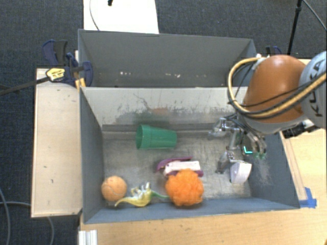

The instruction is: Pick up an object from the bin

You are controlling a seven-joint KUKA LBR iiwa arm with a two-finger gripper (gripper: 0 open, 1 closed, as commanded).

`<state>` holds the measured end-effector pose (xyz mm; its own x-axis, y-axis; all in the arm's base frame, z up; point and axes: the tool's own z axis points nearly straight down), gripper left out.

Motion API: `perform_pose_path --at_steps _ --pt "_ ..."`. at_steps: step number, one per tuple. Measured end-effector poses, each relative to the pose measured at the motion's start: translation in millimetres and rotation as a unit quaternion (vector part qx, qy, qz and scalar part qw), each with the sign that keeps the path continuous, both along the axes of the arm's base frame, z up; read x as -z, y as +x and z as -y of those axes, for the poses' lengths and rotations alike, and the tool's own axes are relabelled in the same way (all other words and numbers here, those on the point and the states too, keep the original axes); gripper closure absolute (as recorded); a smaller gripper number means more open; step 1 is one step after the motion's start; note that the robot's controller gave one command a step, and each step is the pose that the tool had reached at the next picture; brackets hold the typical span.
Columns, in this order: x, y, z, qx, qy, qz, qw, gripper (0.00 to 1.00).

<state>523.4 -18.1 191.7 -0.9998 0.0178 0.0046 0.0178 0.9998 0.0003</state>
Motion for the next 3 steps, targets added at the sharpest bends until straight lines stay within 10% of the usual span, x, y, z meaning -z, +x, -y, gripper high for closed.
perform_pose_path --at_steps 2,3 --pt "47 5.9 -22 -0.012 0.000 0.0074 0.9999 0.00" --pt "106 -27.0 -80 -0.030 -0.001 0.0089 0.9995 0.00"
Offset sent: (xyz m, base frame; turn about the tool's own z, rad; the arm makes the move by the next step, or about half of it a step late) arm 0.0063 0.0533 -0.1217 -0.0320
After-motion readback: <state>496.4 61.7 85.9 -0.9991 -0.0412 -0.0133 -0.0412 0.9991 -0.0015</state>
